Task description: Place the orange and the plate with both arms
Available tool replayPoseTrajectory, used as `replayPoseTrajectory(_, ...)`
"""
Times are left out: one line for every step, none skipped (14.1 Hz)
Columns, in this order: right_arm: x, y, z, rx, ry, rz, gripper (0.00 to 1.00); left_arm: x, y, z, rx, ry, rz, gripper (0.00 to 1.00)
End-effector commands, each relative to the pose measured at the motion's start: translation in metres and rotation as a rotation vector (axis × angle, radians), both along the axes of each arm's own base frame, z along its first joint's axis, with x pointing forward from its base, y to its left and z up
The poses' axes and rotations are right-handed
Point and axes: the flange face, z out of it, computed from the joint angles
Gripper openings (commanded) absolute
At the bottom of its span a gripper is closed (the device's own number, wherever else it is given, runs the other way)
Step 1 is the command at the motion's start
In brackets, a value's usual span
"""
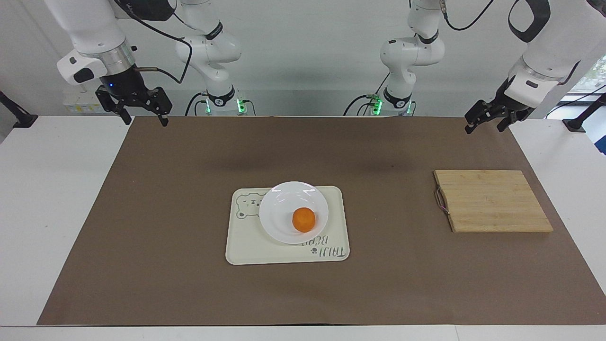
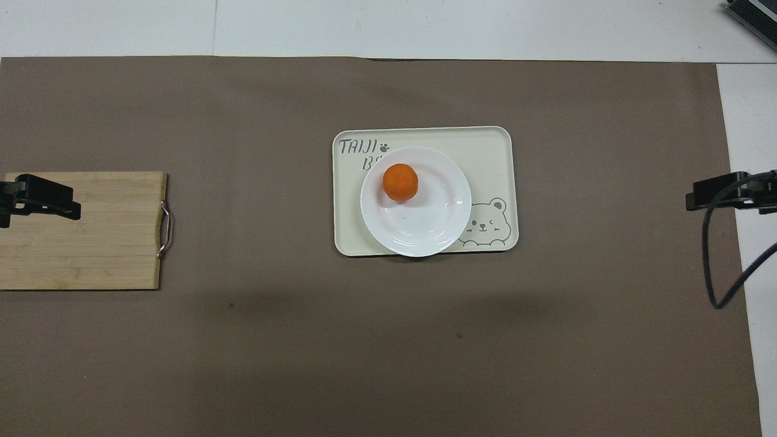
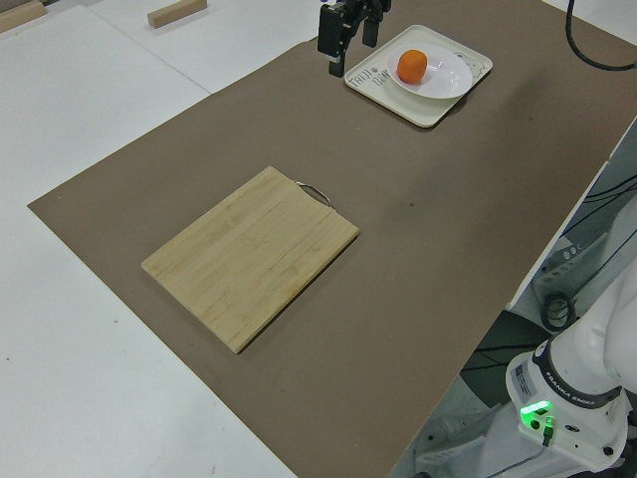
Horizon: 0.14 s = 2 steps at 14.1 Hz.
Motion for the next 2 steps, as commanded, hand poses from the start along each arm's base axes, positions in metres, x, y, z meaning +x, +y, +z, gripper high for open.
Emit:
replayPoseTrajectory(-0.0041,-0.0038,0.0028,0.01,-0.013,0.02,1.0,0.0024,0.0023,0.0037,0.006,0.012,0.012,1.0)
replayPoseTrajectory(-0.005,-0.004,0.0024,0.009,-0.013,0.017,1.0,0.0024,0.0015,0.0037,0.006,0.012,0.01,1.0)
